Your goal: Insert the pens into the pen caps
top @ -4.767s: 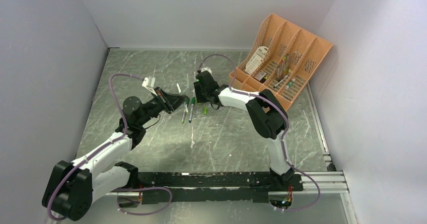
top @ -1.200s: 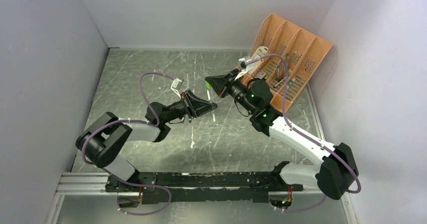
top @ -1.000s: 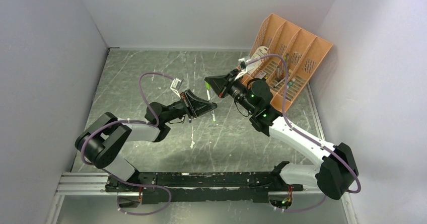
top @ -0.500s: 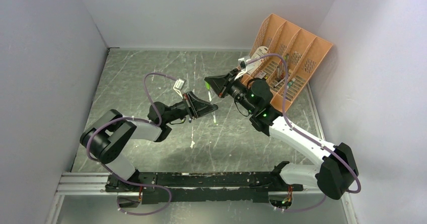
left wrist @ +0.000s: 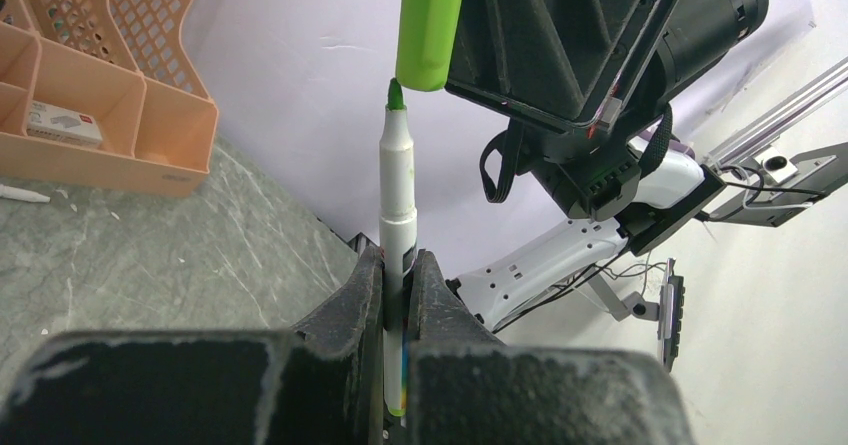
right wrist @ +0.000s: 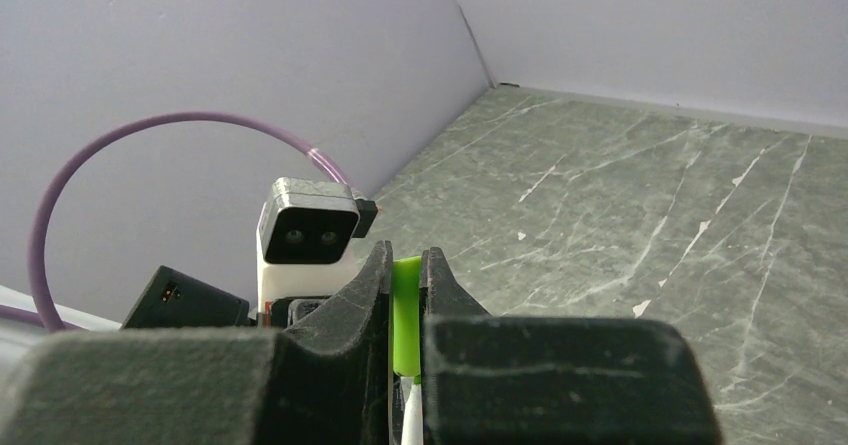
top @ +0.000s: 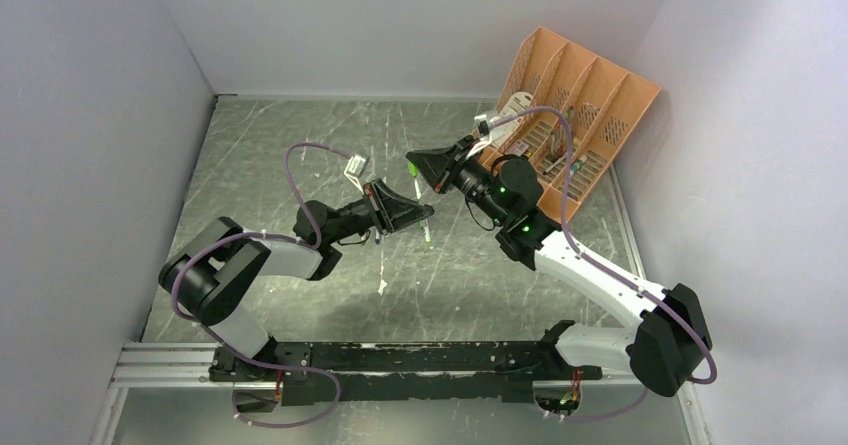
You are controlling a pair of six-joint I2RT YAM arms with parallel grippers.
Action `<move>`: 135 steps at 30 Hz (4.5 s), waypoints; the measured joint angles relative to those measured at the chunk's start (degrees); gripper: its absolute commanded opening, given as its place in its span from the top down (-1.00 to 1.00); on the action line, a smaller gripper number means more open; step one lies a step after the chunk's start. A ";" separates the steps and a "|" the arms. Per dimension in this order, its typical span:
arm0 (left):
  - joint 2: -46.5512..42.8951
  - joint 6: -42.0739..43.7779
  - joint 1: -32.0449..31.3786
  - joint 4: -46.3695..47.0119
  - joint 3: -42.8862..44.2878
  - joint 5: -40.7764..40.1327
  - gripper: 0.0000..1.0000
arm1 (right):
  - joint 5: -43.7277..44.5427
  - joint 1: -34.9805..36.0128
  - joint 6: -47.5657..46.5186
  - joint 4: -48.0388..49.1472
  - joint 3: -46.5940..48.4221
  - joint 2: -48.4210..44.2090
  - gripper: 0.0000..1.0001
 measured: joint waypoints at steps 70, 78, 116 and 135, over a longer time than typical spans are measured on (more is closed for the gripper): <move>-1.46 0.42 0.00 0.09 0.11 0.13 0.86 | -0.20 -0.09 1.36 2.01 1.18 0.83 1.00; -1.99 0.48 0.00 0.04 0.11 0.17 0.86 | -0.17 -0.17 1.49 2.23 0.35 0.85 1.00; -2.71 2.69 -0.09 -0.70 0.11 2.10 0.86 | -0.15 -0.26 1.92 3.26 -2.64 -1.92 1.00; -3.06 3.43 0.44 -3.80 1.07 6.23 0.86 | 0.26 -0.50 3.82 6.16 -6.86 -3.89 1.00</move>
